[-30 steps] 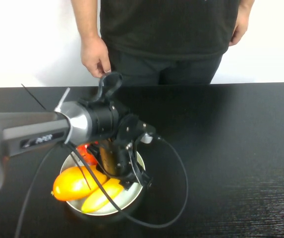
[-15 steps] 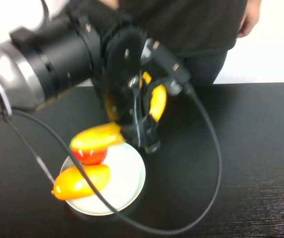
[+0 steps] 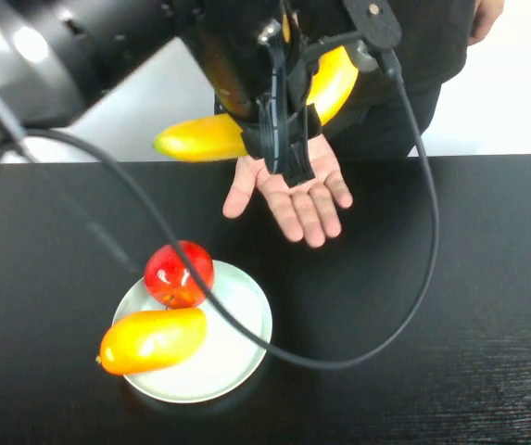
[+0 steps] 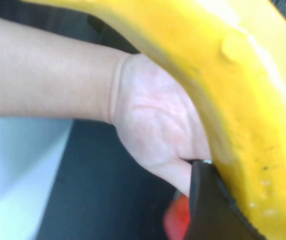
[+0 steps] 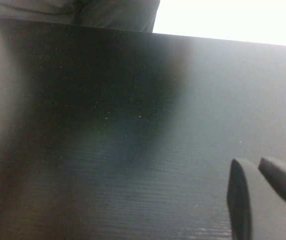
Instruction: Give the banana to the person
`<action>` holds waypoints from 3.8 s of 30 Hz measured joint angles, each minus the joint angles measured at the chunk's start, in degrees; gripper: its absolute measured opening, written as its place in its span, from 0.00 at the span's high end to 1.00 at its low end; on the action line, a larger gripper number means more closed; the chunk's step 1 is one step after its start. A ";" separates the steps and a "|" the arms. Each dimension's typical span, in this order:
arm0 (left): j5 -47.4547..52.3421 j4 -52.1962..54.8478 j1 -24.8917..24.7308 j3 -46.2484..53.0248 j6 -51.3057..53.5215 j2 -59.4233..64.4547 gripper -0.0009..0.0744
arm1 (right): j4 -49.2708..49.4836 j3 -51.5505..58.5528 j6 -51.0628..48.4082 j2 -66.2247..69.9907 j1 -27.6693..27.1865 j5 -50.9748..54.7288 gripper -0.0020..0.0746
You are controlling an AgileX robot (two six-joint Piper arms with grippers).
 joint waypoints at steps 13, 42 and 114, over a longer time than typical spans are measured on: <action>-0.01 3.07 1.19 -2.08 3.73 9.87 0.61 | 0.00 0.00 0.00 0.00 0.00 0.00 0.99; -0.84 3.25 1.70 -1.00 0.78 1.46 0.30 | 0.00 0.00 0.00 0.00 0.00 0.00 0.99; -51.36 -11.85 38.33 112.69 -31.94 -102.99 0.99 | 0.00 0.00 0.00 0.12 0.00 0.00 0.99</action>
